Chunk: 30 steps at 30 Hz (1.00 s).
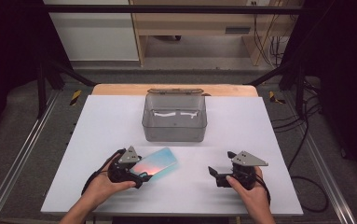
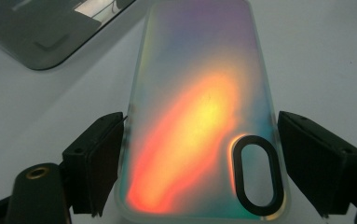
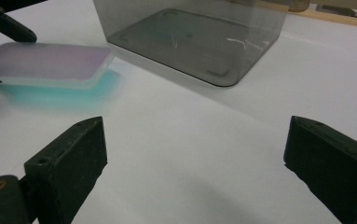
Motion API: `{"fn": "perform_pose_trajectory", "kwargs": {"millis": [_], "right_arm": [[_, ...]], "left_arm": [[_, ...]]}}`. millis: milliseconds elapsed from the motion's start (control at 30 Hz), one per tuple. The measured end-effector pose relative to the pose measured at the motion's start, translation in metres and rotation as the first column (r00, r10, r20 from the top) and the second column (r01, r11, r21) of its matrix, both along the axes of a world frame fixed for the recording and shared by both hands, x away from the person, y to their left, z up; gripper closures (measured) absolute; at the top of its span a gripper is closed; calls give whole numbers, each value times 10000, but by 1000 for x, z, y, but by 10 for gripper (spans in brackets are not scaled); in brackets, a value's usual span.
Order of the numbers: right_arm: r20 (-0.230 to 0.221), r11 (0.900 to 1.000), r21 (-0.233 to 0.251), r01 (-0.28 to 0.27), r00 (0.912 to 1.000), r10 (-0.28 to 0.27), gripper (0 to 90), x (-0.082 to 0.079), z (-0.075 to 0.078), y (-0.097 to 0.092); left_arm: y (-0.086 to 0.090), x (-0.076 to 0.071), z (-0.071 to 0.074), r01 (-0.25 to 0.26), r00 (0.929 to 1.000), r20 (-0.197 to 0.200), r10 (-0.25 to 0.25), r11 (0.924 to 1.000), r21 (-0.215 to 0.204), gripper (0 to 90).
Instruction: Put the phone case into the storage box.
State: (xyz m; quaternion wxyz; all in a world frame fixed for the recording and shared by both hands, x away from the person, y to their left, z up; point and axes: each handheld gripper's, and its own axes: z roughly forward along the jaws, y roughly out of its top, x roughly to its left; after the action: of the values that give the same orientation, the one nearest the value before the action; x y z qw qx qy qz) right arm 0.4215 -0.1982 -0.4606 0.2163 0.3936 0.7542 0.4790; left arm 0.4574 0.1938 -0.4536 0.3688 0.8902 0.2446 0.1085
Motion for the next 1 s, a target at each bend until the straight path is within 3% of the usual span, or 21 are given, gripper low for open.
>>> {"fn": "perform_pose_trajectory", "kwargs": {"millis": [167,267,367,600,800,1000], "right_arm": [[149,9994,-337,-89,9998,94,61,-2,3,5],[288,9993,-318,-184,9994,193,62,-1,12,7],[443,9980,-553,-289,9985,314,63,1,21,10],[672,9866,-1484,-676,9947,783,64,6,37,18],[794,9689,-2222,-1092,9884,1296,64,9,45,31],[981,9406,-3010,-1570,9760,1943,64,13,54,54]], "left_arm": [[3,6,18,118,9999,89,-118,9999,-6,175],[4,10,26,153,9998,92,-152,9998,-84,175],[2,19,39,269,9995,131,-271,9996,120,175],[-7,27,57,814,9963,256,-820,9964,232,175],[-12,30,72,1034,9941,287,-1042,9943,261,175],[-14,36,87,1153,9931,191,-1158,9930,251,175]]}}
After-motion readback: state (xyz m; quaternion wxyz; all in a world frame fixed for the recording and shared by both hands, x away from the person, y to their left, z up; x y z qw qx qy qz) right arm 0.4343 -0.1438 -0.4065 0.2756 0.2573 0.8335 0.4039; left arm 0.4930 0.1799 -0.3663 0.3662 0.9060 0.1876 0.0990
